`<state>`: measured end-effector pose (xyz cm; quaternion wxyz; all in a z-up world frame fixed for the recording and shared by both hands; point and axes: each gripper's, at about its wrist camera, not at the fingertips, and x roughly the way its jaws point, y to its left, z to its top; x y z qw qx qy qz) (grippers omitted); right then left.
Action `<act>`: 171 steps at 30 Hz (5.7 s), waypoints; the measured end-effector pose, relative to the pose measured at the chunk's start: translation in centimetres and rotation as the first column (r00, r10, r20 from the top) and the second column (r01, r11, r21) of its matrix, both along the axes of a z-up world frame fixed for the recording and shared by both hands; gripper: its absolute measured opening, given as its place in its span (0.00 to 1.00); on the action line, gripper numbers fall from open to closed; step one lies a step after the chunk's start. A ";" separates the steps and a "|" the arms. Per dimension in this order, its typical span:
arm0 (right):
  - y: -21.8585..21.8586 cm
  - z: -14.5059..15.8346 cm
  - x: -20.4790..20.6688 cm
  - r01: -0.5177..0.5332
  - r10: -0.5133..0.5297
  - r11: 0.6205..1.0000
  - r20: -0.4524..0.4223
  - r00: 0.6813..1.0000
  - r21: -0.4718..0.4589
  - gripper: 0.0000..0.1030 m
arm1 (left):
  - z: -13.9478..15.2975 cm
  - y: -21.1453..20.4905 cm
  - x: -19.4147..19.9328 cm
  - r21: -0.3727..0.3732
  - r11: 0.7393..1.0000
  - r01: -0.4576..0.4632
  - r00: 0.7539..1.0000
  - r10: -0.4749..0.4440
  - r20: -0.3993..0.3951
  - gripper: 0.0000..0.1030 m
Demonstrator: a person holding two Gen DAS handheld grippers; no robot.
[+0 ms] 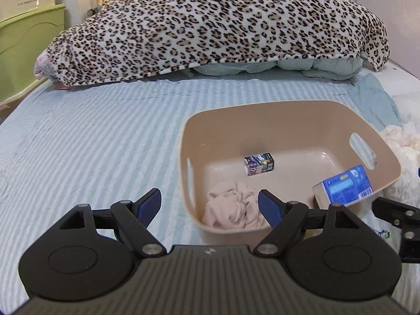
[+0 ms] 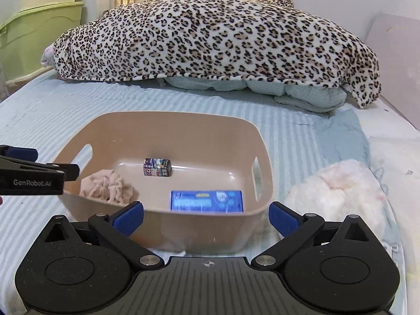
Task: Organize objects
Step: 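Carry both boxes over the basket and open both tools to release them, then grasp the tea leaf bag with the right tool while the left tool grasps the Hello Kitty plush, then carry the bag and plush over the basket and open both tools, then grasp the white medicine box with the right tool while the left tool grasps the green candy packet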
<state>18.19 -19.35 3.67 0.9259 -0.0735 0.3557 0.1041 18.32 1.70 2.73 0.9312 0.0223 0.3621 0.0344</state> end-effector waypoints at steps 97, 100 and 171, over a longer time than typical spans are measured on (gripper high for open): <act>-5.1 -6.3 -5.0 0.092 -0.086 0.993 -0.072 0.994 0.080 0.04 | -4.6 2.4 -5.8 -0.180 0.981 0.078 0.995 -0.088 -0.050 0.58; -4.9 -5.2 -5.6 0.078 -0.074 0.992 -0.045 0.996 0.095 0.04 | -3.2 2.7 -6.4 -0.170 0.982 0.084 0.996 -0.088 -0.020 0.58; -3.2 -3.6 -5.2 0.001 0.001 1.000 -0.065 0.998 0.020 0.84 | -4.0 -1.8 -5.2 -0.048 0.984 0.173 0.976 -0.178 -0.124 0.88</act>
